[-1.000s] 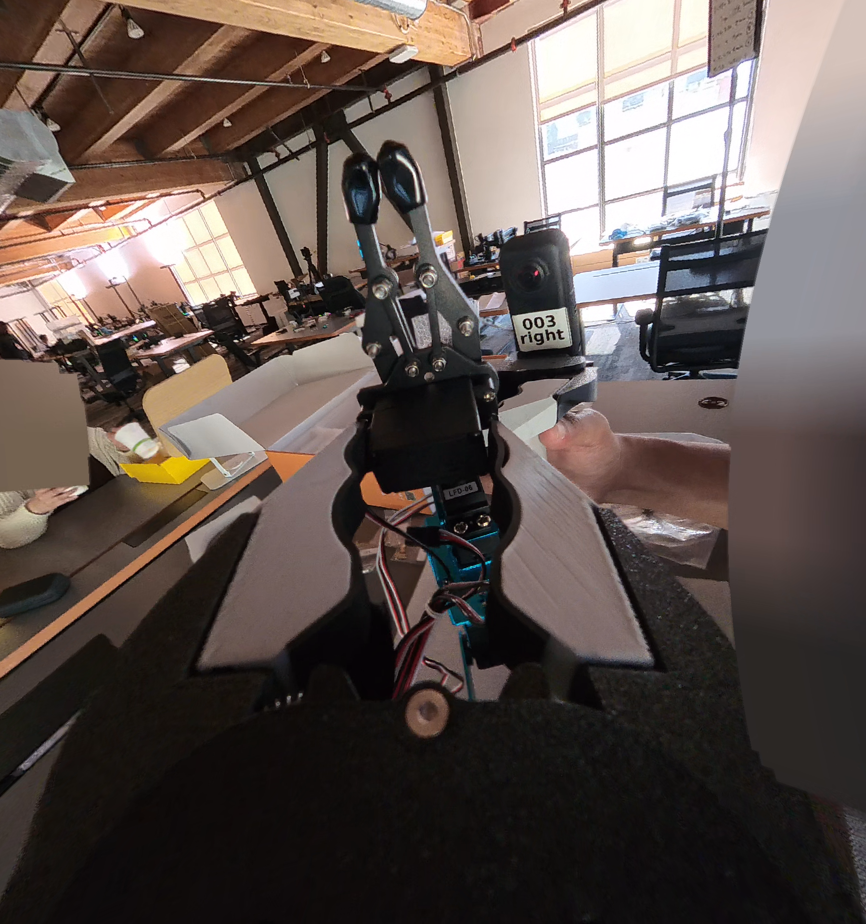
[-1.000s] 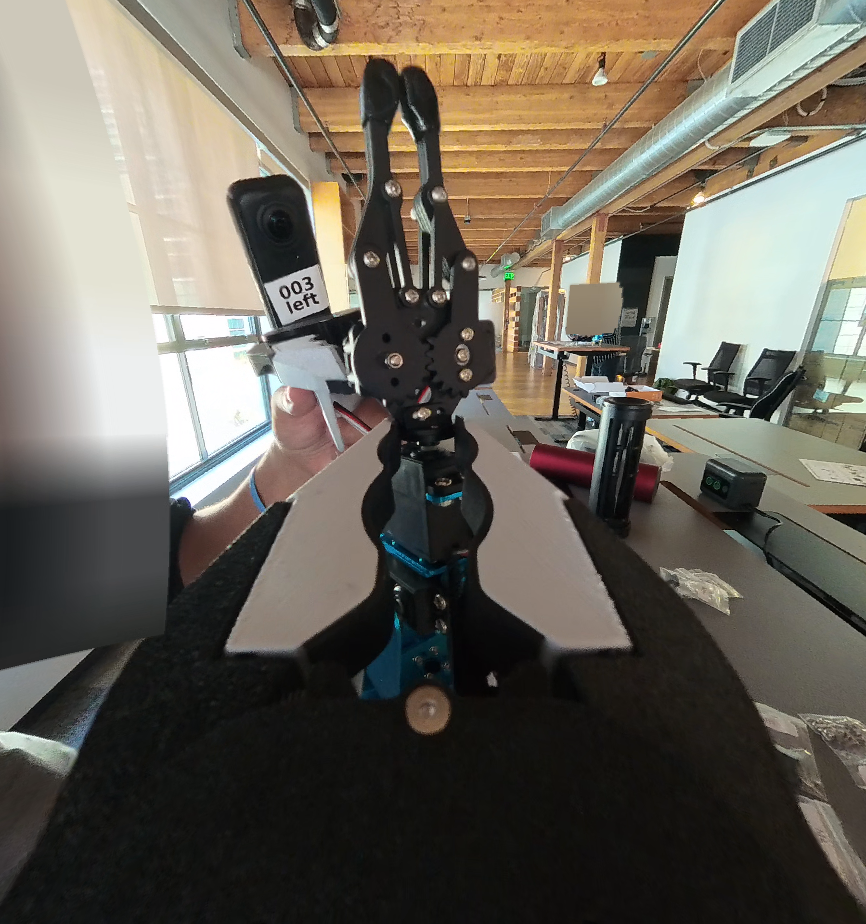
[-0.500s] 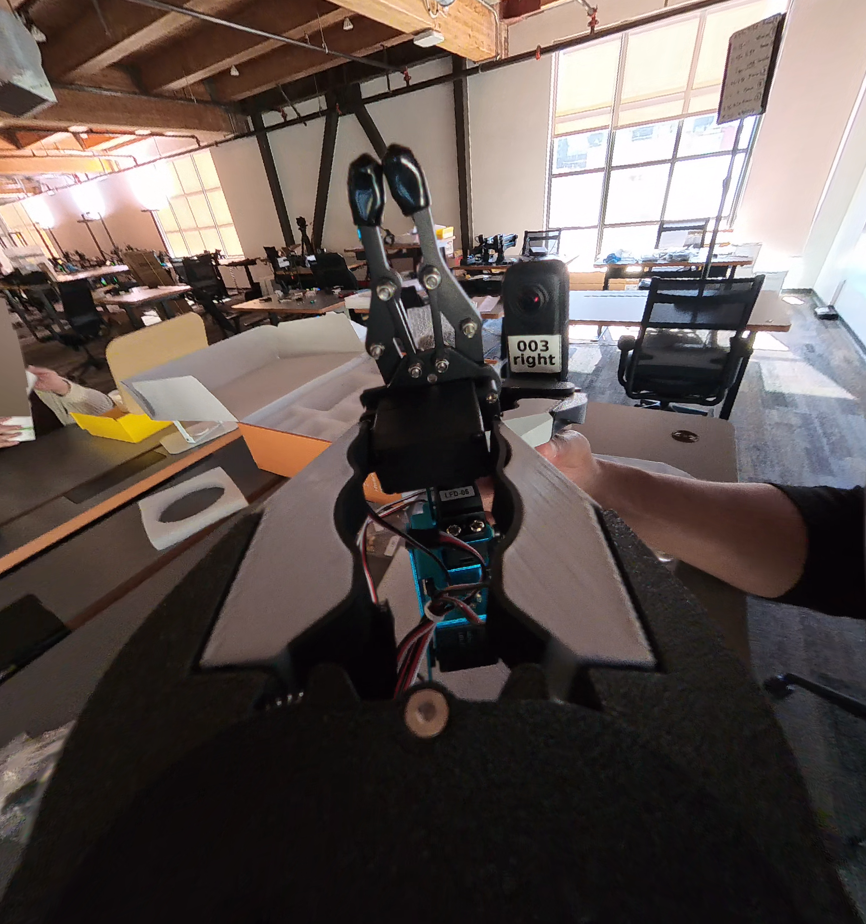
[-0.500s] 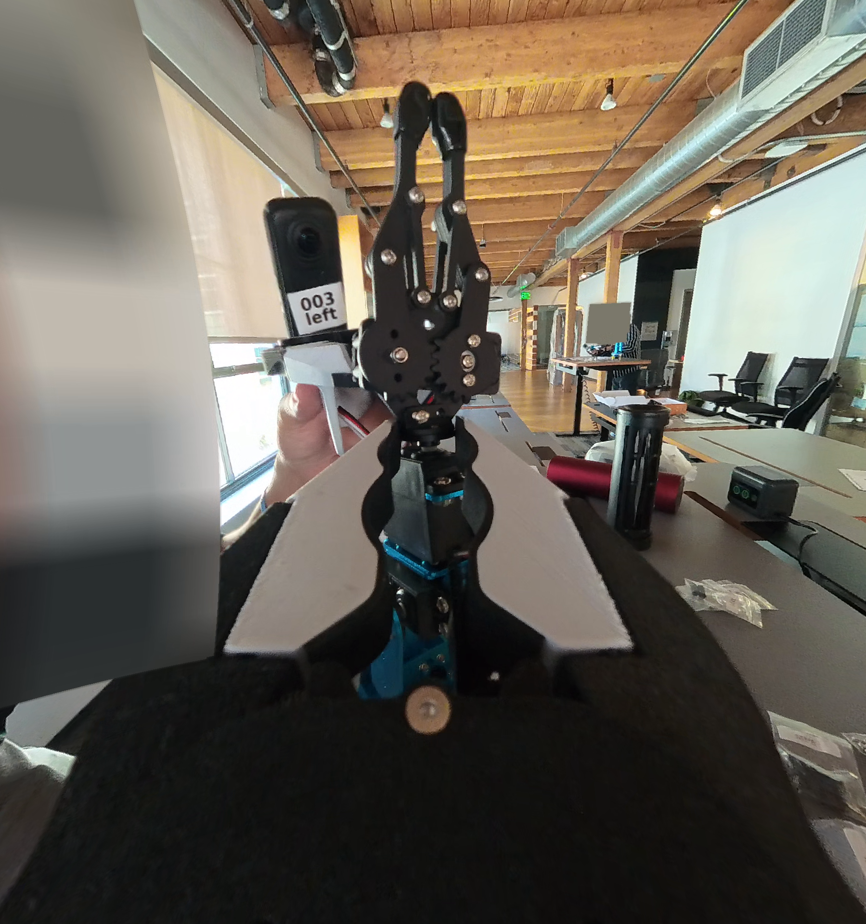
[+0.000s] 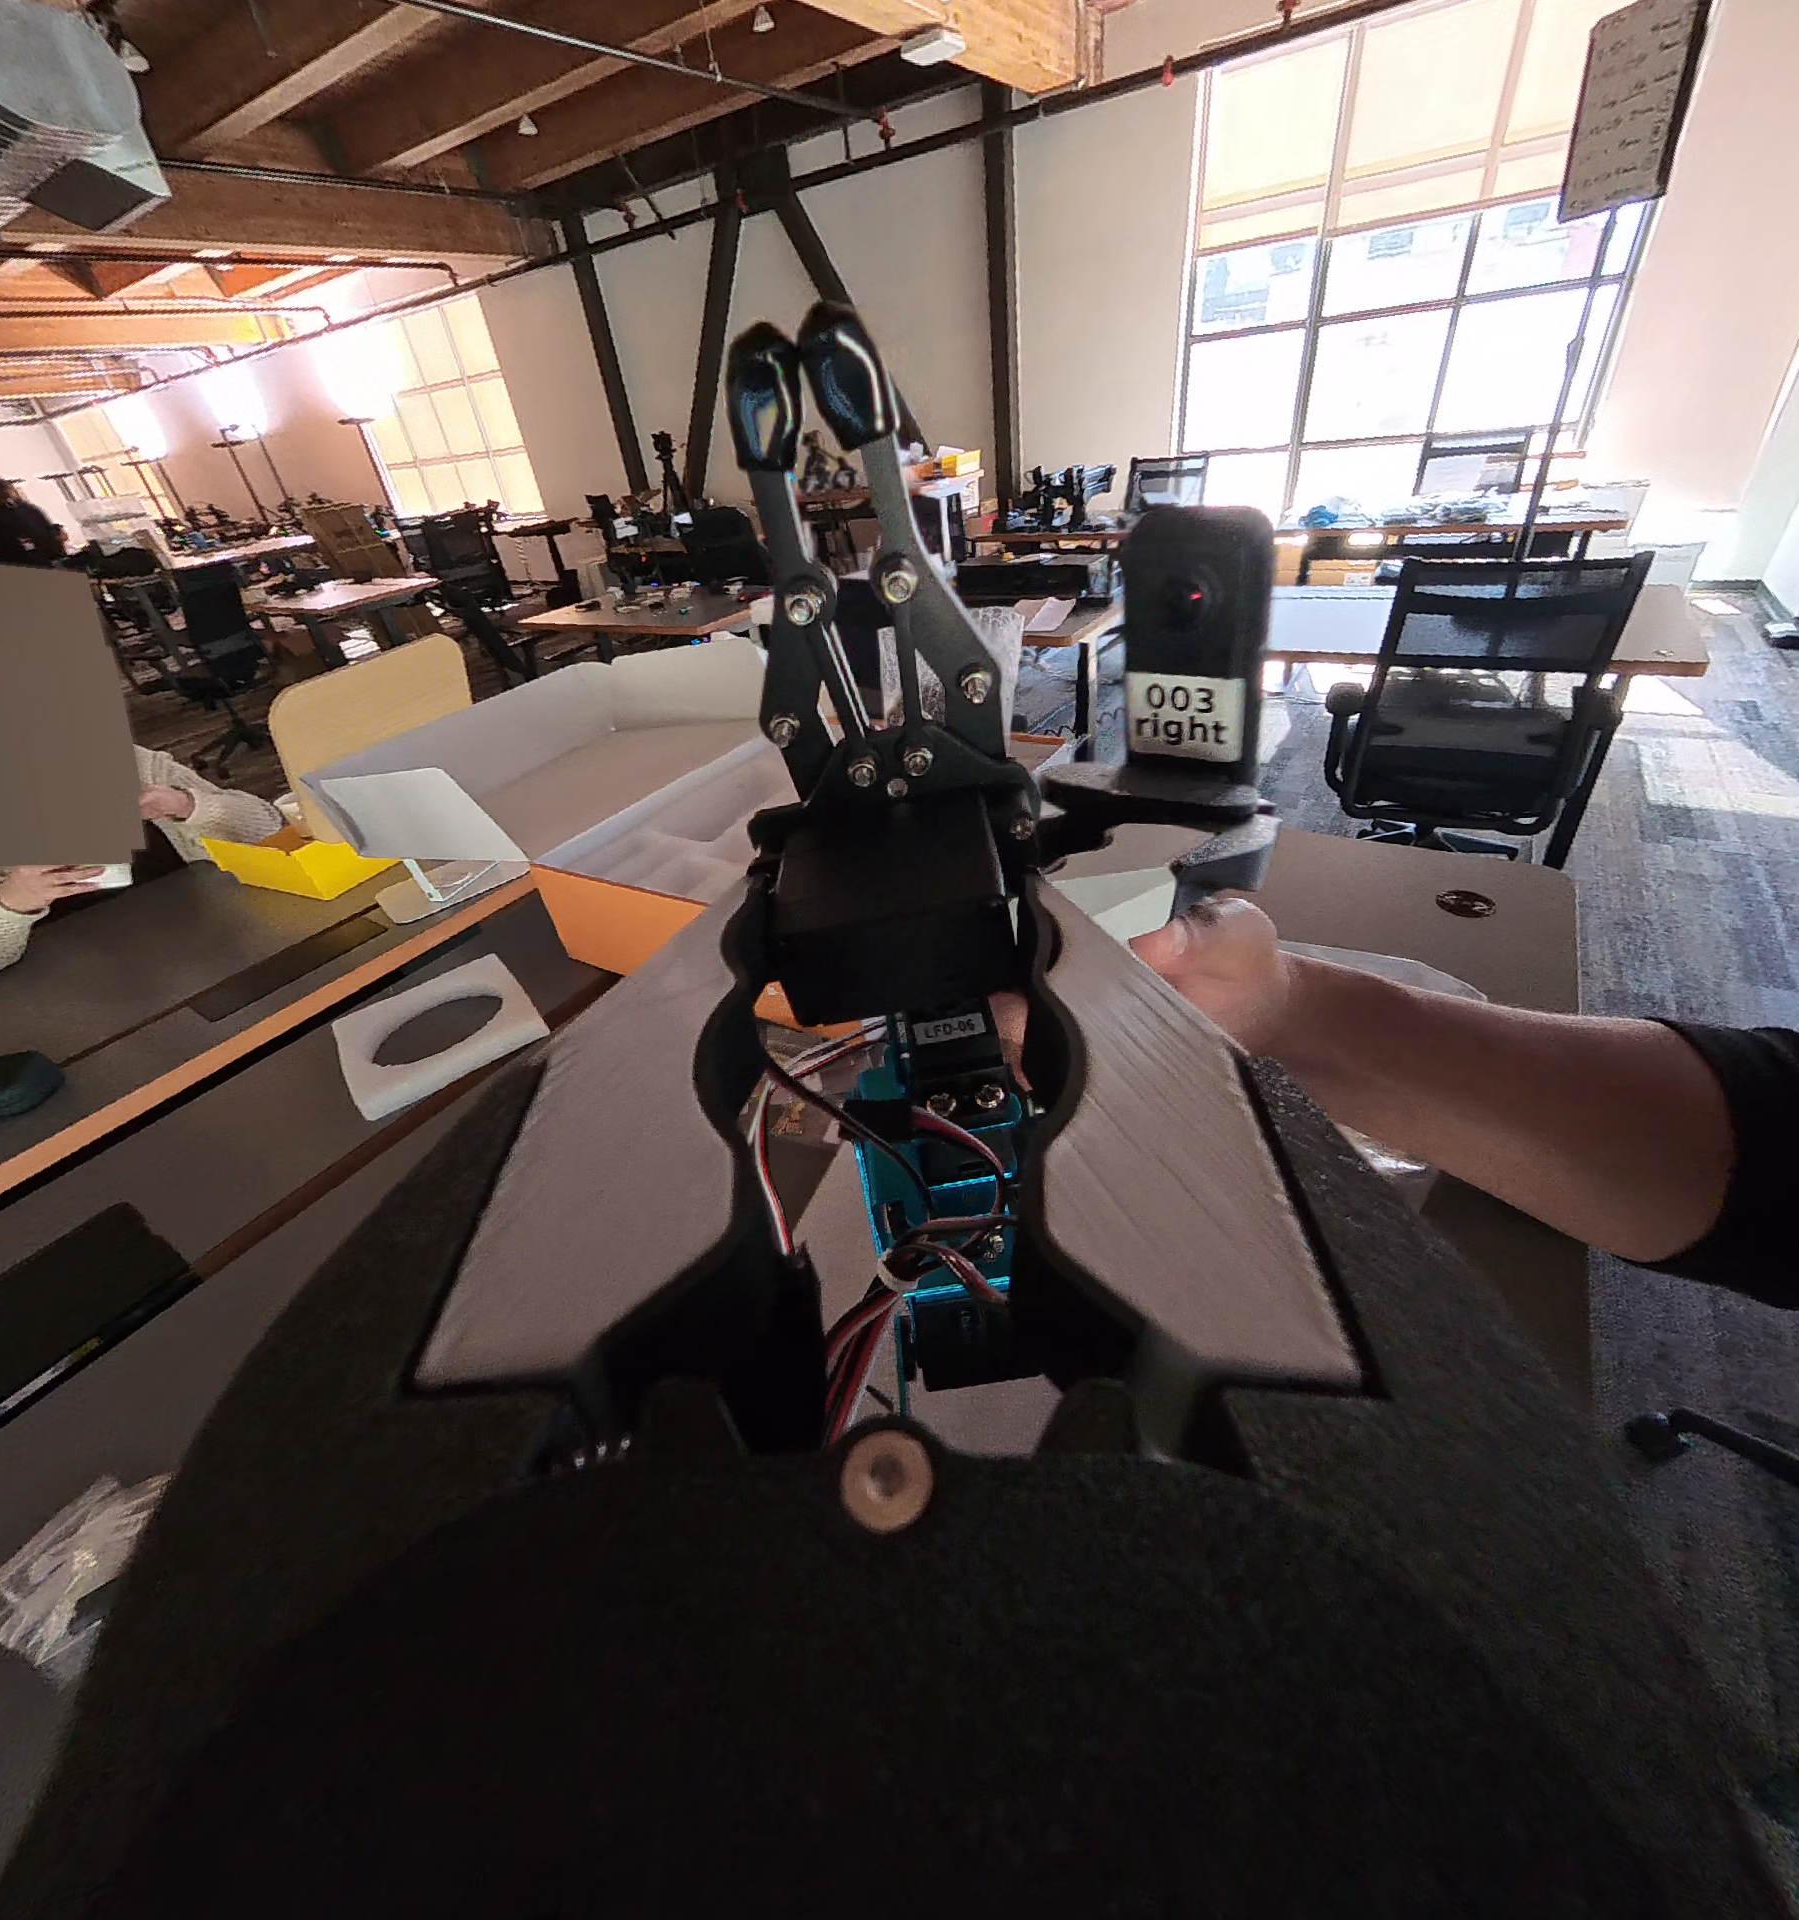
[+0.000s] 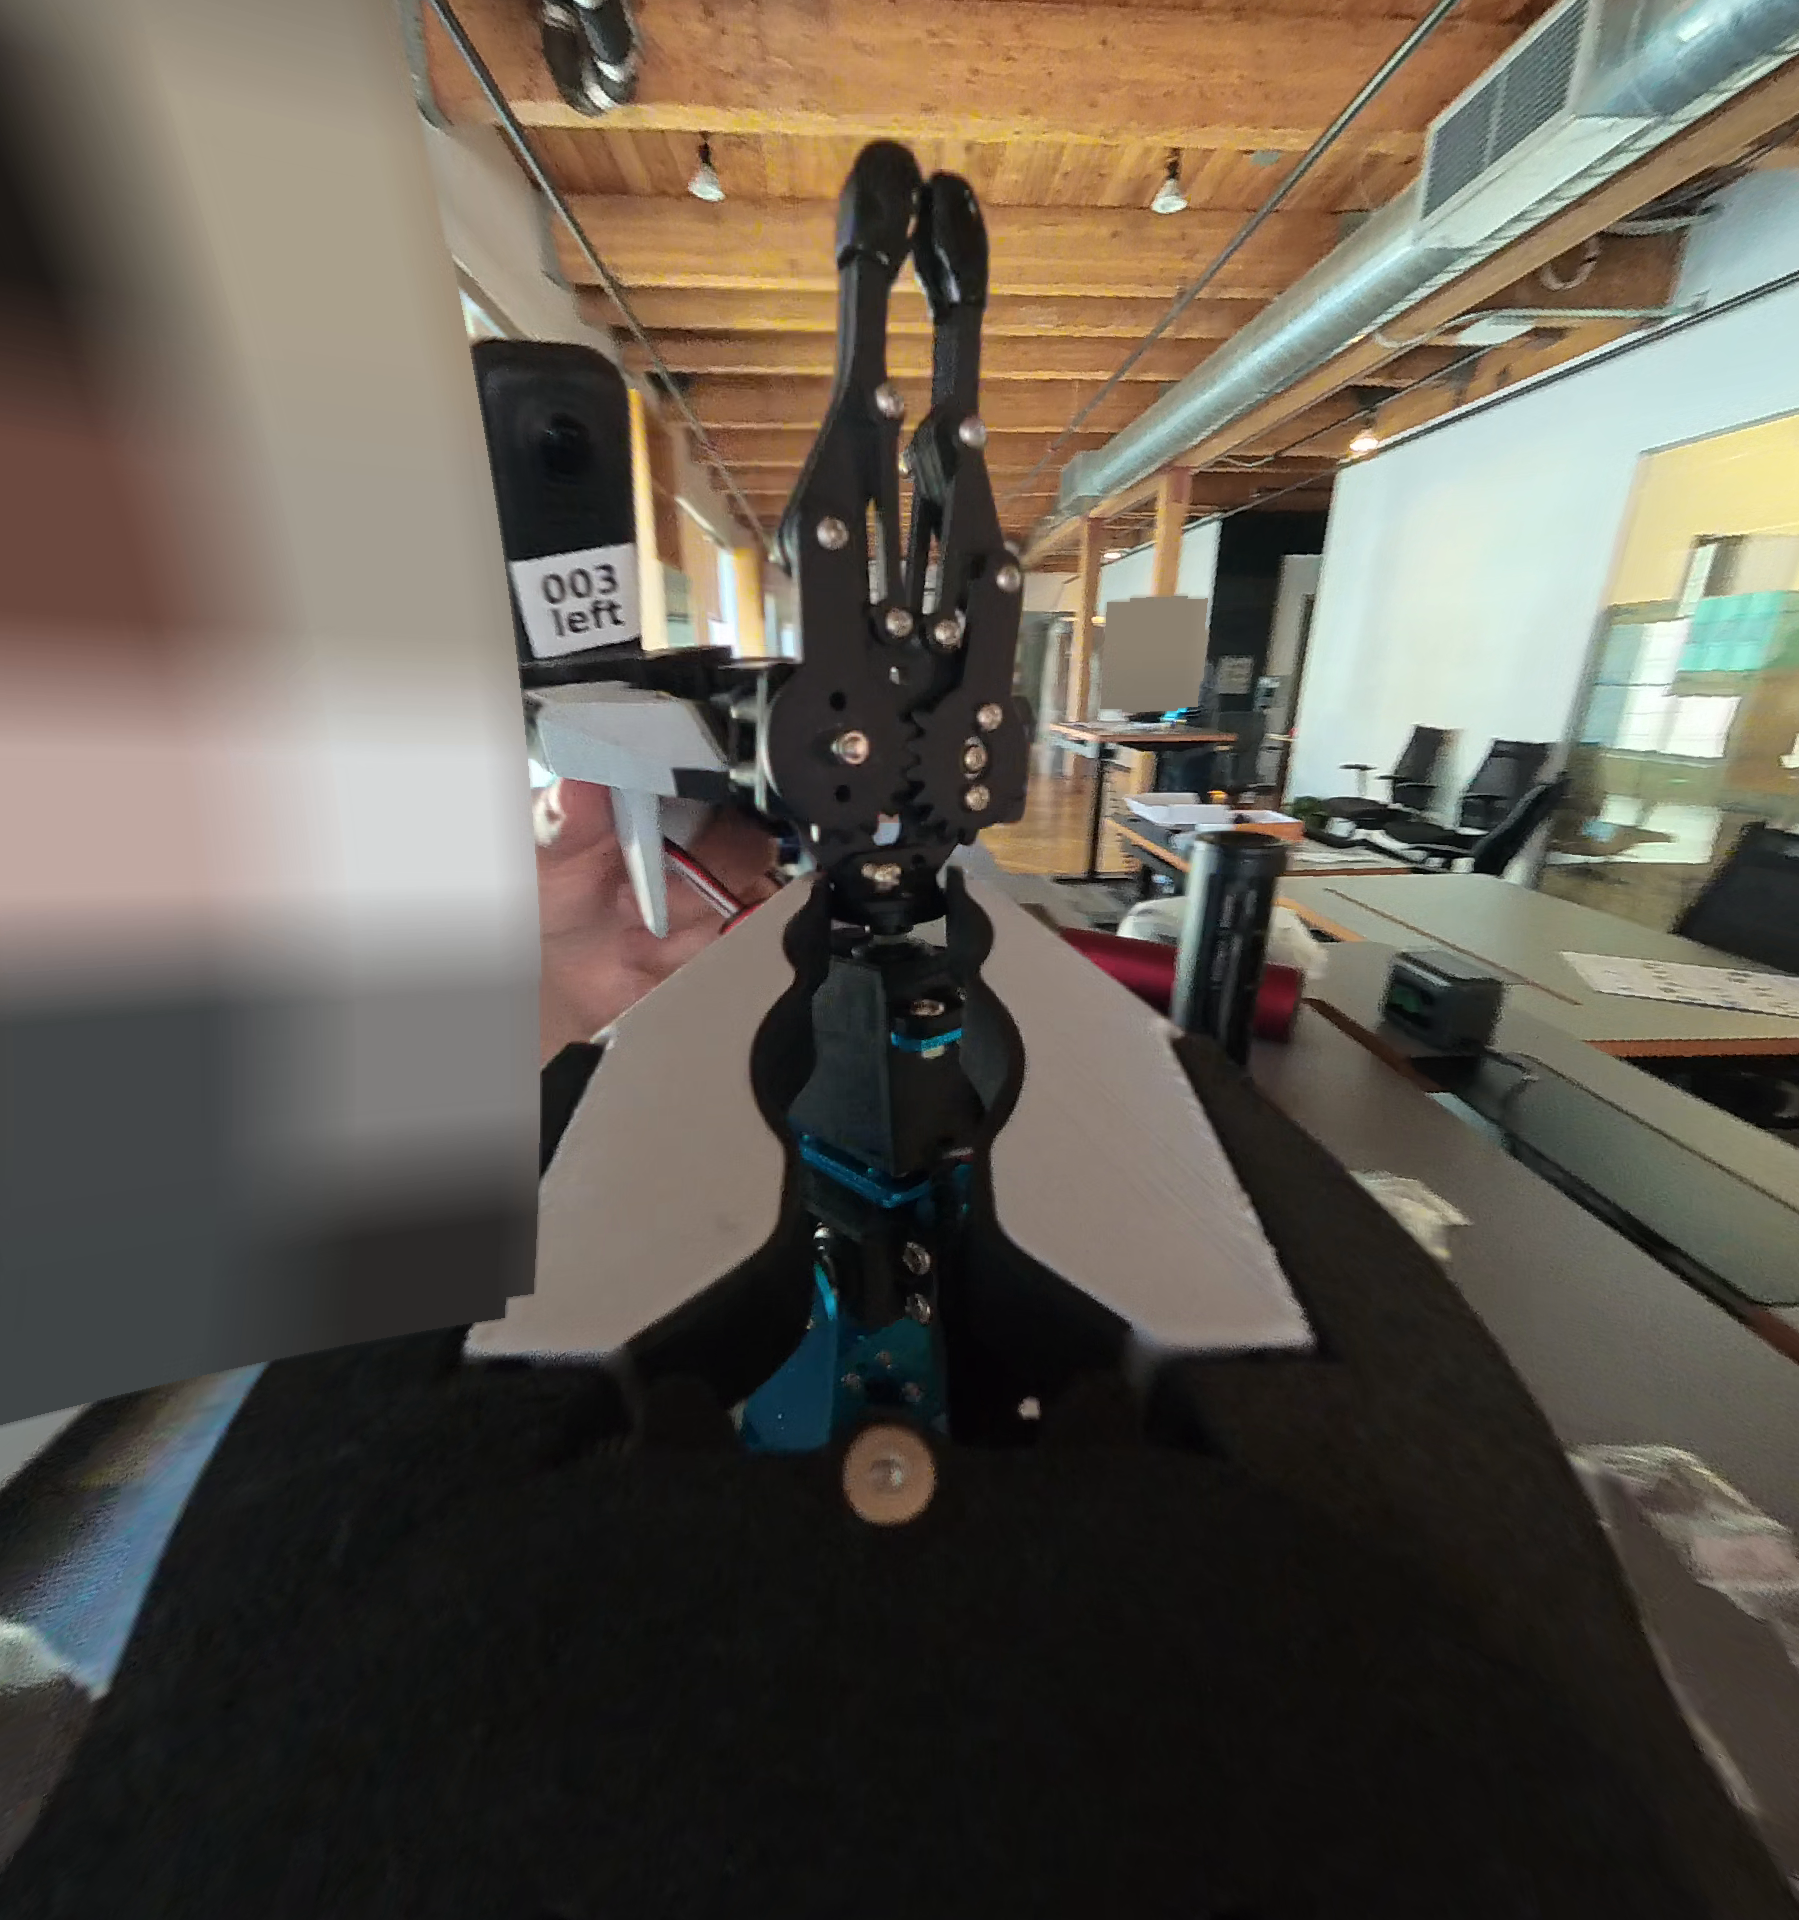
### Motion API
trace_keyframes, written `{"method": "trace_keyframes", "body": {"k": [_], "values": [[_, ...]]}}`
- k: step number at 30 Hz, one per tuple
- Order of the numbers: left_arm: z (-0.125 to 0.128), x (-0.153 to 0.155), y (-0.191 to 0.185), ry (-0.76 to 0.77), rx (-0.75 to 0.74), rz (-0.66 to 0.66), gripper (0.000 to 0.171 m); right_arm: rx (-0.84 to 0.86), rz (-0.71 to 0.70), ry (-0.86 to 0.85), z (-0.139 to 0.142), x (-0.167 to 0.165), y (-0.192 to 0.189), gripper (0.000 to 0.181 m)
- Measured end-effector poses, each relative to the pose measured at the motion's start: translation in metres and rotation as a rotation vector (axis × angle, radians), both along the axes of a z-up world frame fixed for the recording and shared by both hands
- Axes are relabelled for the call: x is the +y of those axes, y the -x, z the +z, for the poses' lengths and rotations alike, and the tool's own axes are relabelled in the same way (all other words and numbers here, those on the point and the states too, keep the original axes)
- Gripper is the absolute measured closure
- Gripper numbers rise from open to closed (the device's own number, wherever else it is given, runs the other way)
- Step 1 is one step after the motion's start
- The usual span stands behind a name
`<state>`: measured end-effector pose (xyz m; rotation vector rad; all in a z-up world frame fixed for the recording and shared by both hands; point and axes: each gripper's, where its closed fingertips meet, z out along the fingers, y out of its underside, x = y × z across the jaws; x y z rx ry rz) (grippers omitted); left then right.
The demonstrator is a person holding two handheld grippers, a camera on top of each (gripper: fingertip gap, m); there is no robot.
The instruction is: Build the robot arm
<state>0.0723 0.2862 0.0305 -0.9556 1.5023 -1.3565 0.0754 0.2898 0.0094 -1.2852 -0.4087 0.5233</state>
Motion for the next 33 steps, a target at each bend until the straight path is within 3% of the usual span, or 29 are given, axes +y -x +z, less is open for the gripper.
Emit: {"method": "trace_keyframes", "body": {"k": [1, 9, 18, 23, 33], "values": [[0.0001, 0.0004, -0.0001, -0.001, 0.001, 0.007, 0.126, -0.021, -0.035, -0.007, 0.0004, 0.0006, -0.0005, 0.160], [0.0000, -0.0003, 0.0008, -0.015, 0.008, 0.065, 0.126, -0.134, -0.228, -0.041, 0.0044, -0.0004, -0.0044, 0.150], [-0.0004, -0.0004, 0.0011, -0.032, -0.004, 0.123, 0.125, -0.215, -0.460, -0.037, 0.0034, -0.0062, -0.0090, 0.155], [-0.0003, 0.0002, 0.0025, -0.029, -0.009, 0.120, 0.126, -0.184, -0.443, -0.027, 0.0041, -0.0079, -0.0045, 0.165], [0.0004, -0.0013, 0.0015, -0.038, -0.024, 0.118, 0.126, -0.203, -0.471, -0.002, 0.0040, -0.0080, -0.0043, 0.165]]}}
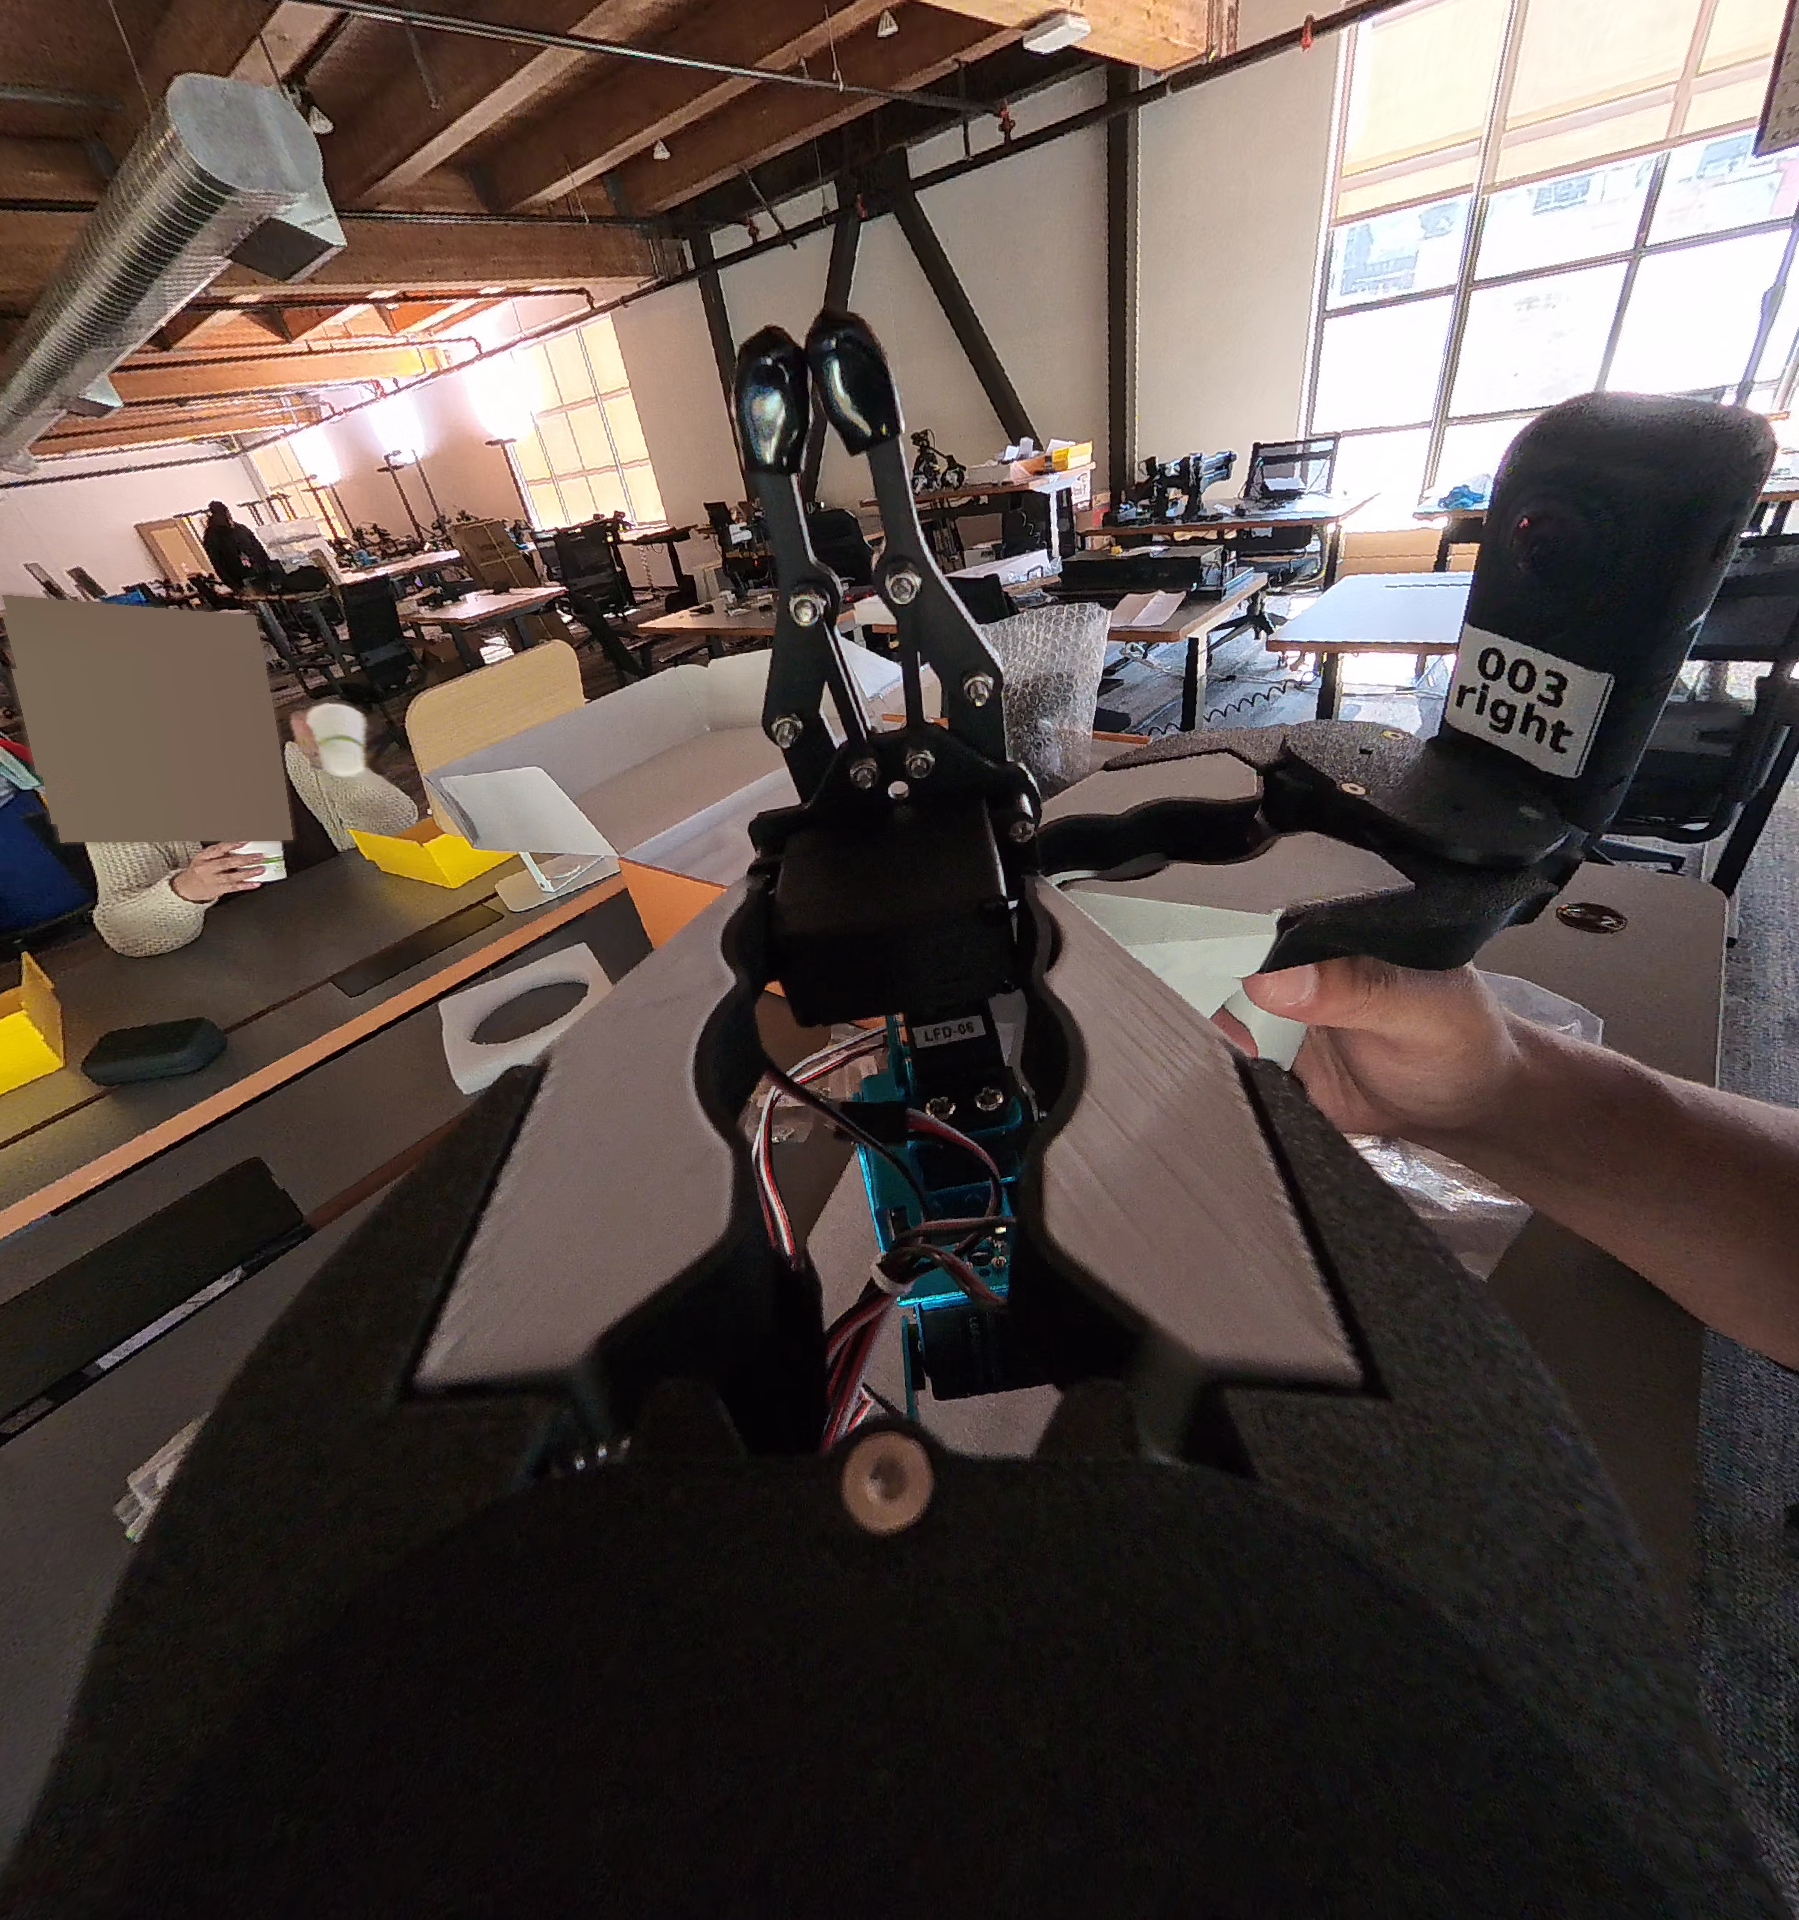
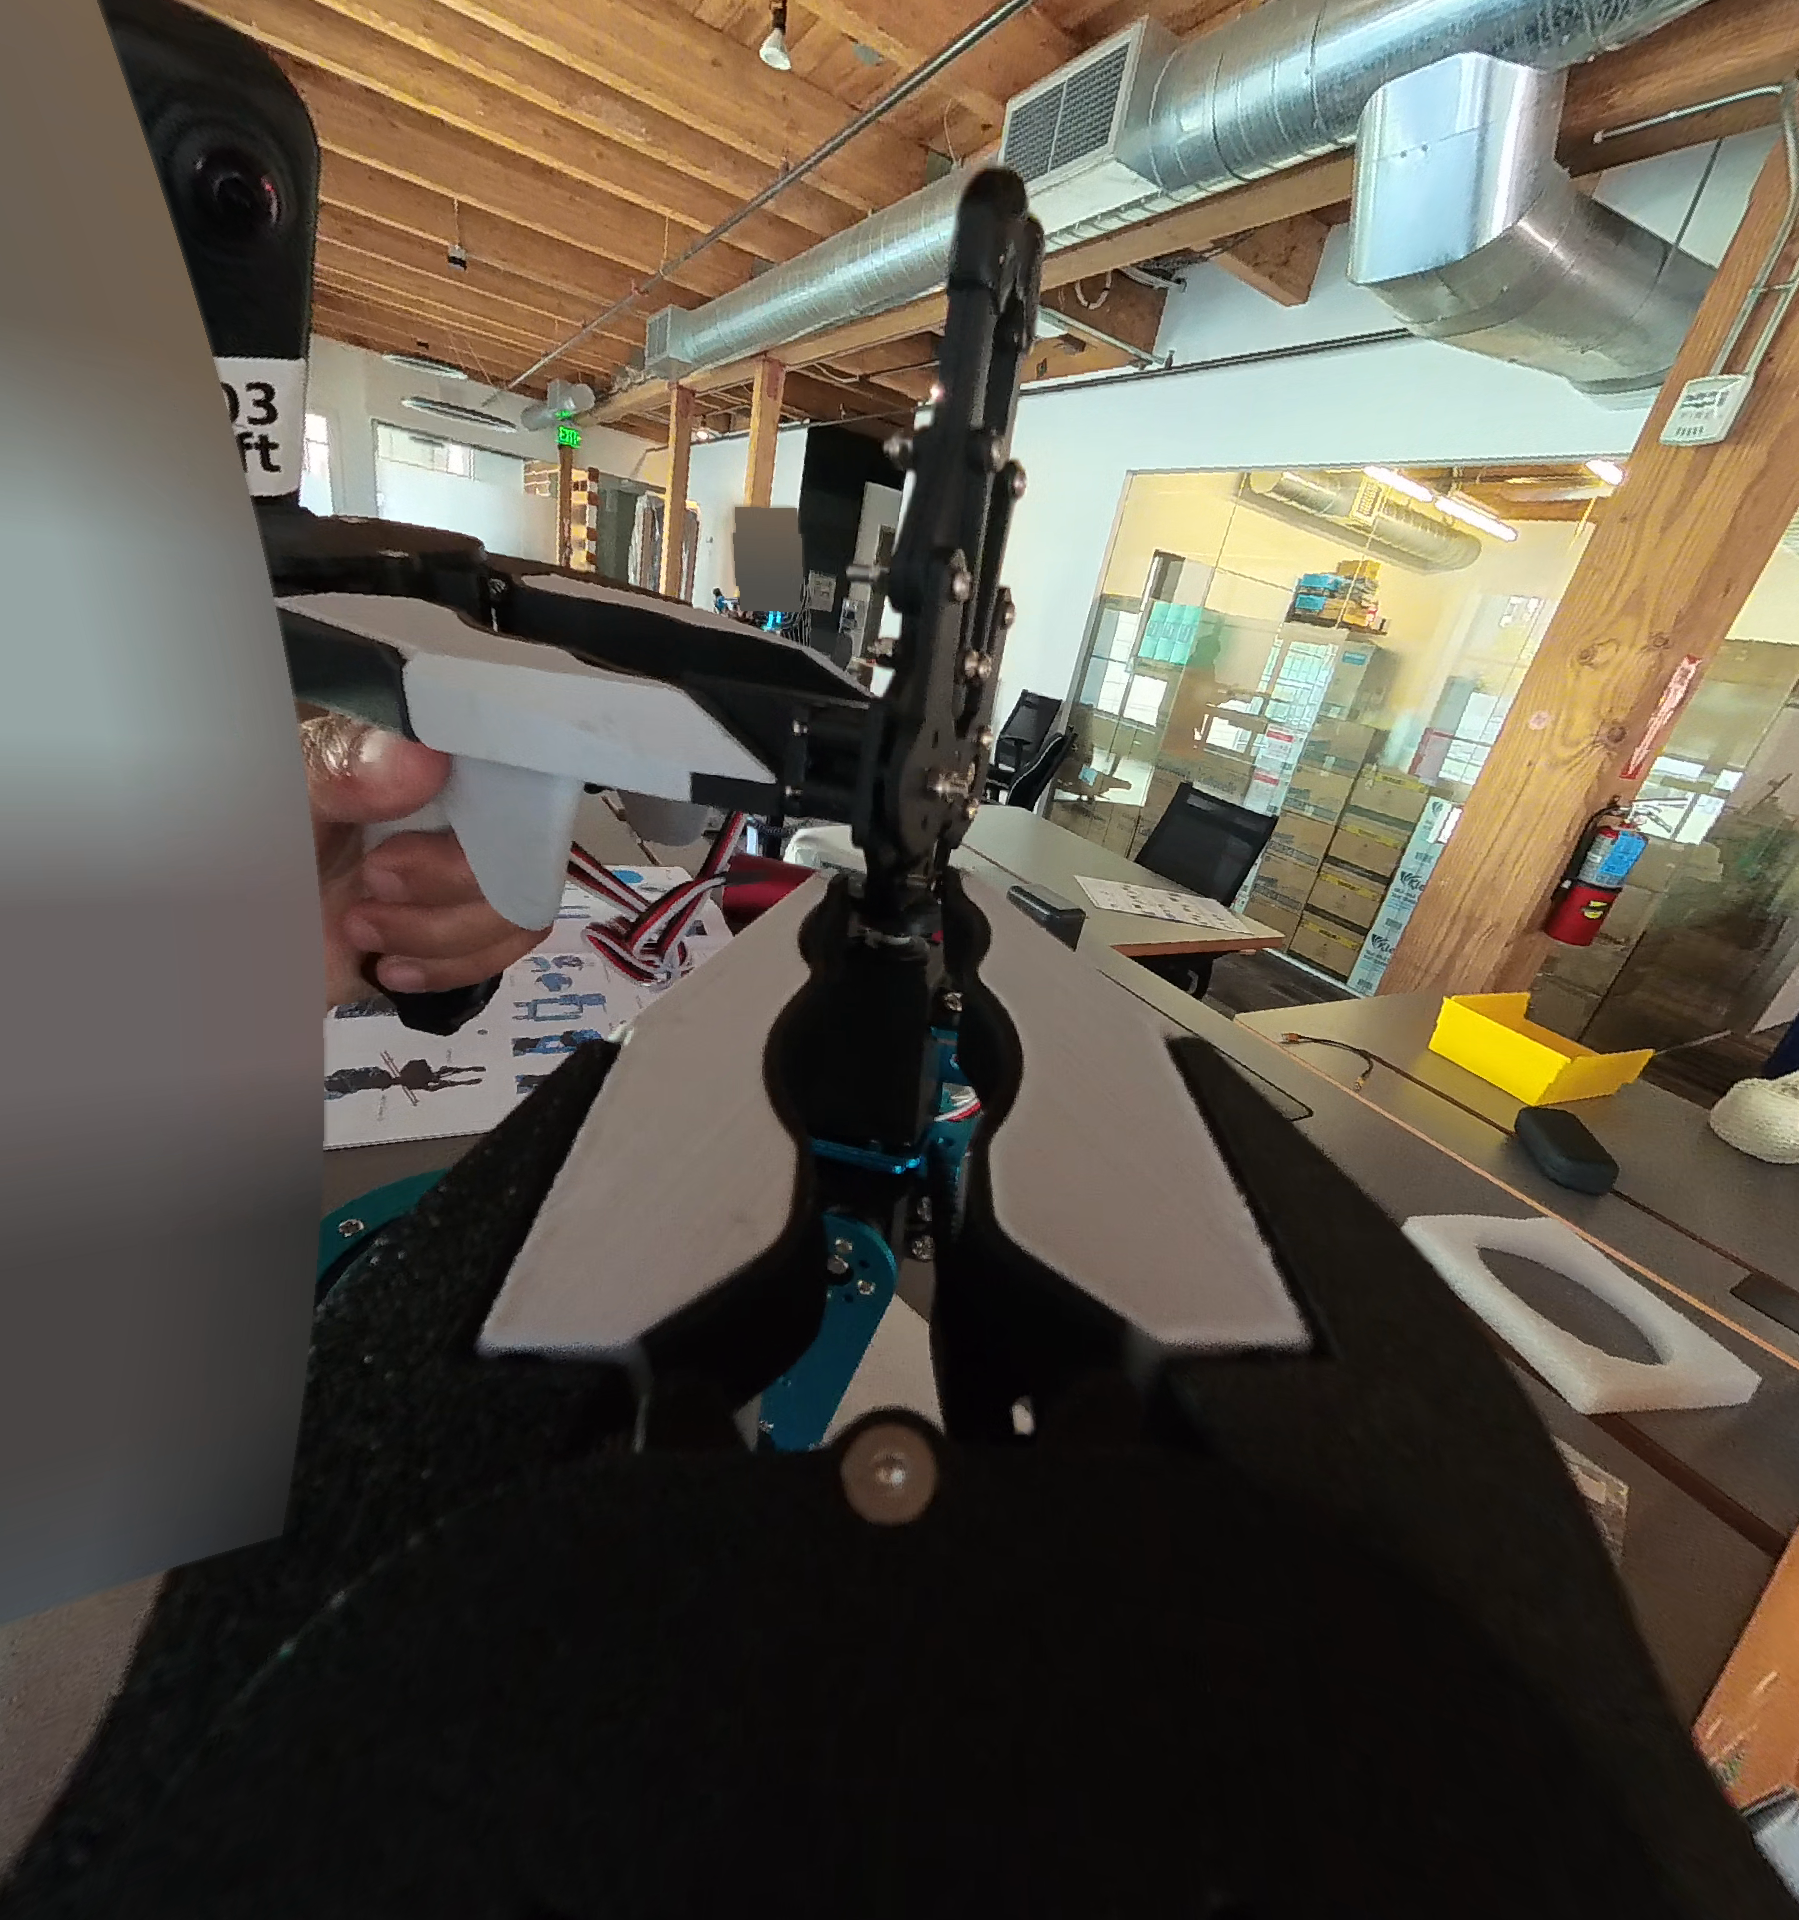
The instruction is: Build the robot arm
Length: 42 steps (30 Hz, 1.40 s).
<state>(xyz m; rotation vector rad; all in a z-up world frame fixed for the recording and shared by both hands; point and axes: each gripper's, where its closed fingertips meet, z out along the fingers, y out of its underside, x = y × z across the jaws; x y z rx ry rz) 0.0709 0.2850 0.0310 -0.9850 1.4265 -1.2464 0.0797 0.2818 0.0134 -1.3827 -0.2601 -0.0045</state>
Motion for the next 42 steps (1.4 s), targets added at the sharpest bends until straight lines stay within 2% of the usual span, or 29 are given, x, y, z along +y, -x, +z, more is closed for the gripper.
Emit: {"method": "trace_keyframes", "body": {"k": [7, 13, 18, 22, 27, 30, 32, 34, 38, 42], "values": [[-0.001, 0.002, 0.001, 0.018, -0.020, 0.003, 0.126, 0.058, 0.019, 0.001, 0.002, 0.002, -0.001, 0.168], [0.000, 0.002, 0.002, 0.004, -0.021, 0.016, 0.126, -0.051, -0.148, -0.009, 0.002, 0.002, -0.002, 0.167], [-0.001, 0.003, 0.002, -0.003, -0.031, 0.038, 0.126, 0.025, -0.188, 0.046, 0.002, 0.006, -0.003, 0.169], [0.000, 0.003, 0.002, 0.004, -0.036, 0.036, 0.126, 0.005, -0.239, 0.058, 0.002, 0.006, -0.003, 0.170], [-0.001, 0.004, 0.002, -0.001, -0.038, 0.043, 0.125, 0.032, -0.231, 0.055, 0.001, 0.007, -0.004, 0.169], [-0.001, 0.004, 0.003, 0.010, -0.038, 0.028, 0.125, -0.008, -0.220, 0.031, 0.003, 0.006, -0.002, 0.168], [-0.001, 0.003, 0.003, 0.011, -0.036, 0.018, 0.125, -0.017, -0.174, 0.020, 0.003, 0.001, 0.000, 0.165], [-0.001, 0.003, 0.002, -0.002, -0.029, 0.025, 0.125, 0.002, -0.099, 0.048, 0.002, -0.004, 0.004, 0.152], [-0.001, 0.003, 0.000, -0.013, 0.019, 0.030, 0.125, -0.002, -0.148, 0.093, 0.001, -0.005, -0.008, 0.152], [-0.002, 0.002, -0.003, -0.020, 0.083, 0.043, 0.125, -0.011, -0.146, 0.163, -0.010, 0.008, -0.004, 0.139]]}}
